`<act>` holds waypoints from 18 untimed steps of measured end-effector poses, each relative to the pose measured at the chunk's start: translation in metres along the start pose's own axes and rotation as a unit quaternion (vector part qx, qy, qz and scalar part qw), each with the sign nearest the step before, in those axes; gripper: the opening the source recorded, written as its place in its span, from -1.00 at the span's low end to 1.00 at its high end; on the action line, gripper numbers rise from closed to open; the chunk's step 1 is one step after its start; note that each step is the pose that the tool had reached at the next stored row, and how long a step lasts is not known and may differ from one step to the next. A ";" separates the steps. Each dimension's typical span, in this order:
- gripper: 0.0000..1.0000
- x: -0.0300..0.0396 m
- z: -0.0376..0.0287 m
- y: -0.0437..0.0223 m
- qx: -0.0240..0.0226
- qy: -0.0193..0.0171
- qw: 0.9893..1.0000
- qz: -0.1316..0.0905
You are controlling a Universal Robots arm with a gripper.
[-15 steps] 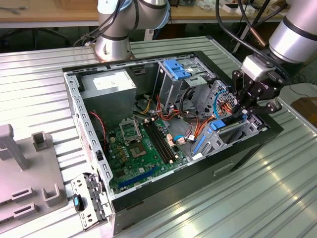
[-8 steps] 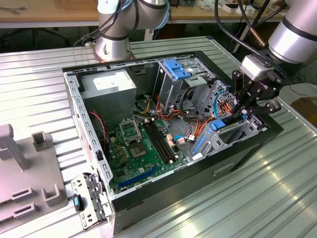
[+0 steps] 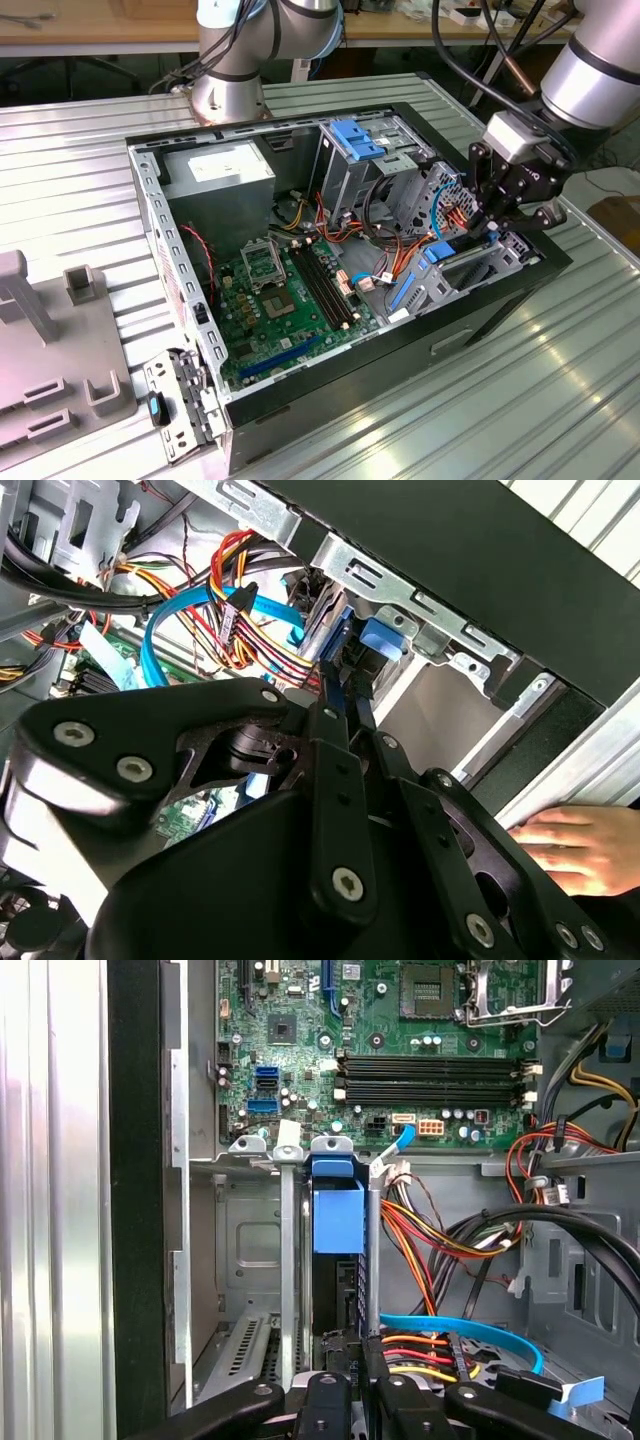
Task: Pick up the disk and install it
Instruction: 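Insert the first disk wire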
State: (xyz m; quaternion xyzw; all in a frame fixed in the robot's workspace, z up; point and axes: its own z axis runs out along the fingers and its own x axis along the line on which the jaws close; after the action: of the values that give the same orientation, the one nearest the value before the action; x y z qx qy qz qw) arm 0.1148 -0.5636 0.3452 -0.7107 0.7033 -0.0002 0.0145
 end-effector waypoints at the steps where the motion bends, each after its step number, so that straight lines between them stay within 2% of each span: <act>1: -0.66 0.0000 0.0003 0.0000 0.000 0.000 1.000 0.000; 6: -0.66 0.0000 0.0014 0.0001 0.000 0.000 1.000 0.000; 18: -0.66 -0.0007 -0.0016 -0.0001 0.000 0.000 1.000 0.002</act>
State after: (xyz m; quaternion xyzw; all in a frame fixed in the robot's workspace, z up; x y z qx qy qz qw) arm 0.1148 -0.5630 0.3468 -0.7094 0.7047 -0.0002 0.0146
